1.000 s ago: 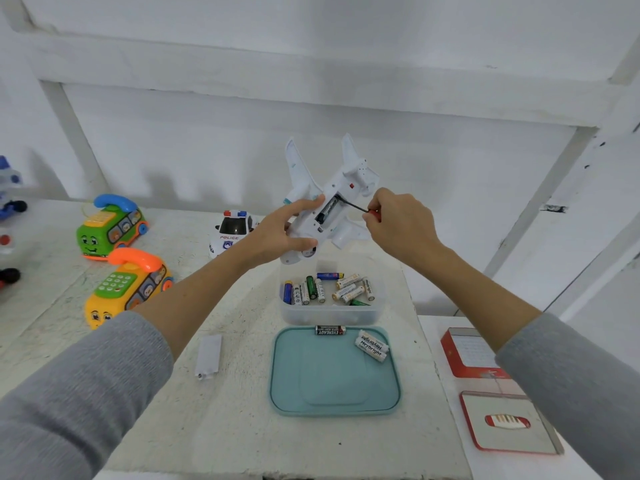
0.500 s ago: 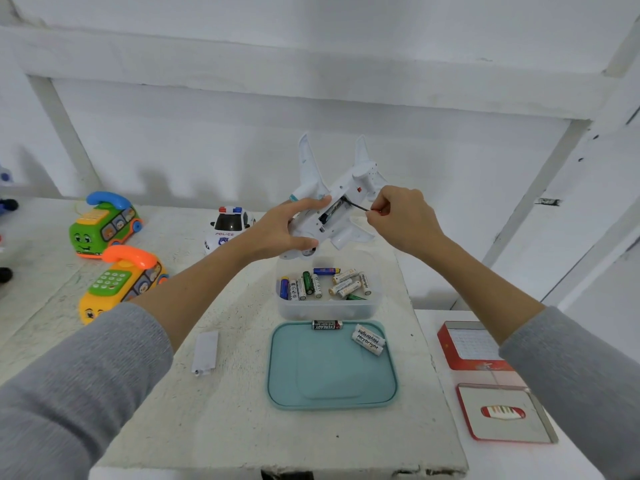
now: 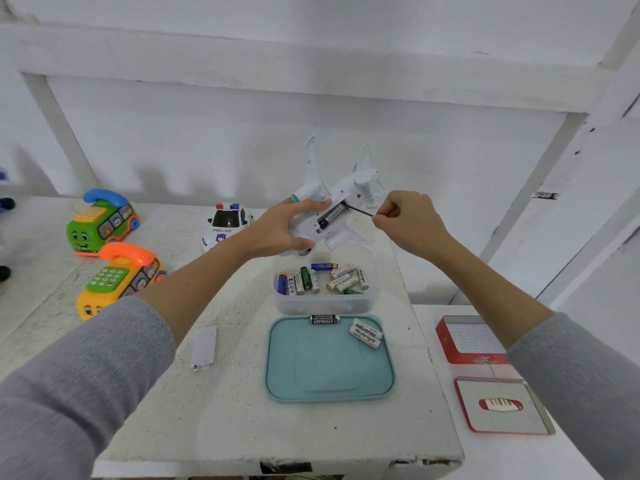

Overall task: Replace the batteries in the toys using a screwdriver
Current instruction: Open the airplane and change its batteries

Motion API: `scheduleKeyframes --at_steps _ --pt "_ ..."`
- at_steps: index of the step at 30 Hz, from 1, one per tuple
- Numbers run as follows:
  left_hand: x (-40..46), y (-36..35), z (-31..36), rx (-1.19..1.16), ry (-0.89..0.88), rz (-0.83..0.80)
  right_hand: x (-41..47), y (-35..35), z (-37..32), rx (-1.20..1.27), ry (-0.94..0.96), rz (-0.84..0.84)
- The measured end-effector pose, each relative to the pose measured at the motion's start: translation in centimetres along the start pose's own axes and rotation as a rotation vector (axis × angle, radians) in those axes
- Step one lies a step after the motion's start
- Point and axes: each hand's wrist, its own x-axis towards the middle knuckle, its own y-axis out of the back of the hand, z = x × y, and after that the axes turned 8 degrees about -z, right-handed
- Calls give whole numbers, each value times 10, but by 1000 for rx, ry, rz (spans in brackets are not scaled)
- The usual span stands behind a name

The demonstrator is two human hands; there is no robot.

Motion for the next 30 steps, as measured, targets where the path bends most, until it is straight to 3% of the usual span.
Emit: scheduleKeyframes --at_steps 19,24,30 --pt "3 -1 -8 46 63 13 -15 5 24 -130 -69 -206" --pt "-9 1 -13 -80 90 84 -16 -2 21 -23 7 -294" --pt "-43 9 -21 -430 103 228 -20 -23 -2 27 130 -431"
